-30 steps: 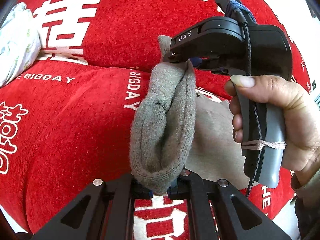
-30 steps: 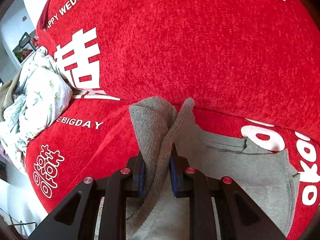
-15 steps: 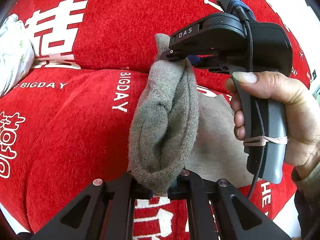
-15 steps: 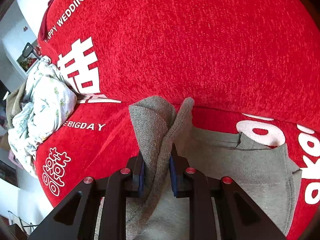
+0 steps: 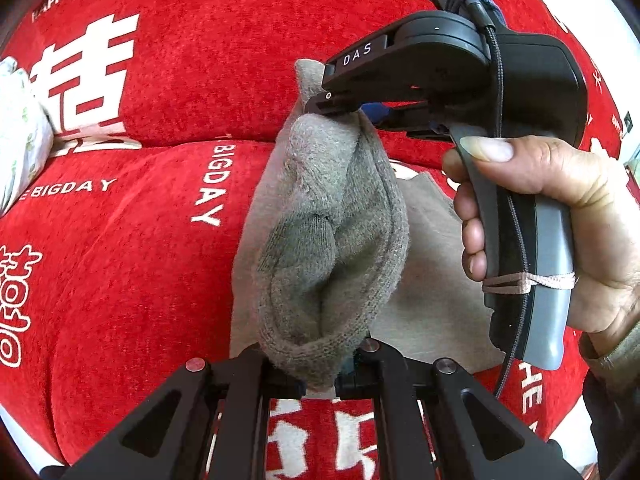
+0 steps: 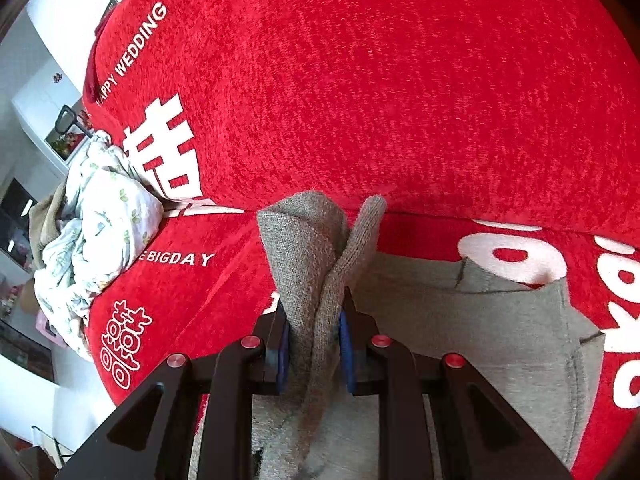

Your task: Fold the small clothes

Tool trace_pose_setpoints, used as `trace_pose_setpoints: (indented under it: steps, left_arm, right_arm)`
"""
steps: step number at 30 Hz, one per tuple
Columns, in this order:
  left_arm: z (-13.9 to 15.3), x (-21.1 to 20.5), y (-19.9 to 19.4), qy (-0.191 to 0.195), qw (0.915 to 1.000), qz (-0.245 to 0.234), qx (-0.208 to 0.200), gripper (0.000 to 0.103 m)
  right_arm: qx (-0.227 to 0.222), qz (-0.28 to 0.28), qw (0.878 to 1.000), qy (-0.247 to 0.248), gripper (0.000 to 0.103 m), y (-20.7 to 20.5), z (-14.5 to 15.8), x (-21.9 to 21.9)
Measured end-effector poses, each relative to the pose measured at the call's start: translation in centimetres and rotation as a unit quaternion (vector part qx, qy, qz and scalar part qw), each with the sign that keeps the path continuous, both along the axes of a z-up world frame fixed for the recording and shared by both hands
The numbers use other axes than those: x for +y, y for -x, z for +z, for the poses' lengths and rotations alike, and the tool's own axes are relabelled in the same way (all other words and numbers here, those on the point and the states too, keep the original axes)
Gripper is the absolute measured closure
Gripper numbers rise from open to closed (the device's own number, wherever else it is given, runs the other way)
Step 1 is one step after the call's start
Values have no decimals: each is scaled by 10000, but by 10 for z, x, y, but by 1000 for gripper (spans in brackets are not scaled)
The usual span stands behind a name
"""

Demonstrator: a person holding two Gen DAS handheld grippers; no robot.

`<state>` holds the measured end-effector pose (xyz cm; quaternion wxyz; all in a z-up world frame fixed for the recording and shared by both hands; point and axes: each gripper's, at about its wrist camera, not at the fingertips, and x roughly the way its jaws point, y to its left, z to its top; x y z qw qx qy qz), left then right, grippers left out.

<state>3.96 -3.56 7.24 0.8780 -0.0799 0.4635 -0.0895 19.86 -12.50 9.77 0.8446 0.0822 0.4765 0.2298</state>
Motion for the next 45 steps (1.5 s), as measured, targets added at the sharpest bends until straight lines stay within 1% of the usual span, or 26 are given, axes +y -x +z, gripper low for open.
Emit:
trace_pose_setpoints:
  steps: [4,13,19,33,45]
  left_arm:
    - [1,-18,-1,-109,9999,-107,2,94]
    - [4,-45,-2,-148,9995,-263,9,94]
    - [-1,-54,-5,-20,9994,-338,49,94]
    - [-7,-89,-16,-134,9980,-598,146,94]
    - [-18,-108,-22,-204,9968,-740,239,94]
  right_arm:
    - [5,-17,10000,-64,81,0,-2,-14]
    - [72,-147,9991,-379,81,-1,-5,-48]
    - [98,-181,9991,-362,81,-1,-9,-68]
    - [48,-262,9980,-577,81,-2,-13,-103]
    - [47,-402,9960,-798,81,4,-18,-135]
